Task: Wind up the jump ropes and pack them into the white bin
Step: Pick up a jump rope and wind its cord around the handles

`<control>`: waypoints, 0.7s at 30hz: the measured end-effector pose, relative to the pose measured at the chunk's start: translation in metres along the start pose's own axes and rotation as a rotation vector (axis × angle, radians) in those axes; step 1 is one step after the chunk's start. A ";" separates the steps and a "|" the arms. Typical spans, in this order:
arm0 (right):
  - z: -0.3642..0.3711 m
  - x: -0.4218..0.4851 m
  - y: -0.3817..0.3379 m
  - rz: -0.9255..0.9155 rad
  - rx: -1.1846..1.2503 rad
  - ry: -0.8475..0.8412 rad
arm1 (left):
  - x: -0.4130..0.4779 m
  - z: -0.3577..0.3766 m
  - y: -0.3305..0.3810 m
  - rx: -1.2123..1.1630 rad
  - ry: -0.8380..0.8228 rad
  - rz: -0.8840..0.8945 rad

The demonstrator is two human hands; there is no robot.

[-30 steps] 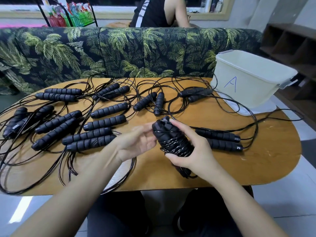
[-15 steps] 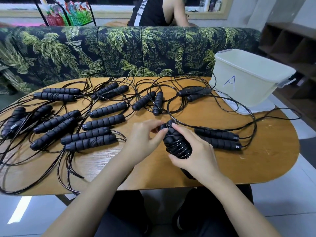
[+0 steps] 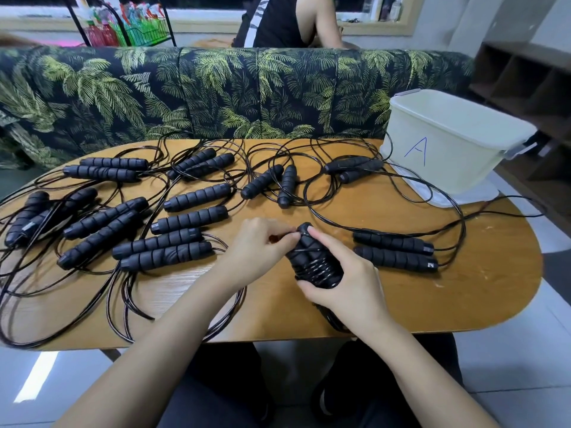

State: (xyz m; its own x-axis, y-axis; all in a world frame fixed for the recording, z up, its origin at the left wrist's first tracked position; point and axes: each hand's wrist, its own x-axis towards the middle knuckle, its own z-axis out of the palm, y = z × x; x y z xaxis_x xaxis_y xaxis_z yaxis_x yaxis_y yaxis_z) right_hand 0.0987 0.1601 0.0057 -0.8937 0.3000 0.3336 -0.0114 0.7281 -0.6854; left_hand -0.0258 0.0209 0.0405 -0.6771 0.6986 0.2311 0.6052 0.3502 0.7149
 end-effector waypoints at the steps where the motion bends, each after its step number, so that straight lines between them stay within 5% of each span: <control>1: 0.001 0.001 -0.002 0.004 0.010 0.029 | 0.002 0.000 0.004 -0.055 0.031 -0.063; 10: 0.000 0.013 -0.012 0.064 0.278 0.111 | 0.009 0.021 0.023 -1.112 0.323 -0.248; 21: 0.010 0.013 -0.020 0.084 0.430 0.183 | 0.006 0.038 0.038 -1.350 0.504 -0.343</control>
State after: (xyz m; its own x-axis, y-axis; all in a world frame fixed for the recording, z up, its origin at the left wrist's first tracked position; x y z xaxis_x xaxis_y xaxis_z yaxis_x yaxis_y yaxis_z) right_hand 0.0826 0.1429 0.0170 -0.8064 0.4786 0.3474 -0.1616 0.3867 -0.9079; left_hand 0.0096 0.0622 0.0441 -0.9446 0.3195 -0.0748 -0.2572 -0.5793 0.7735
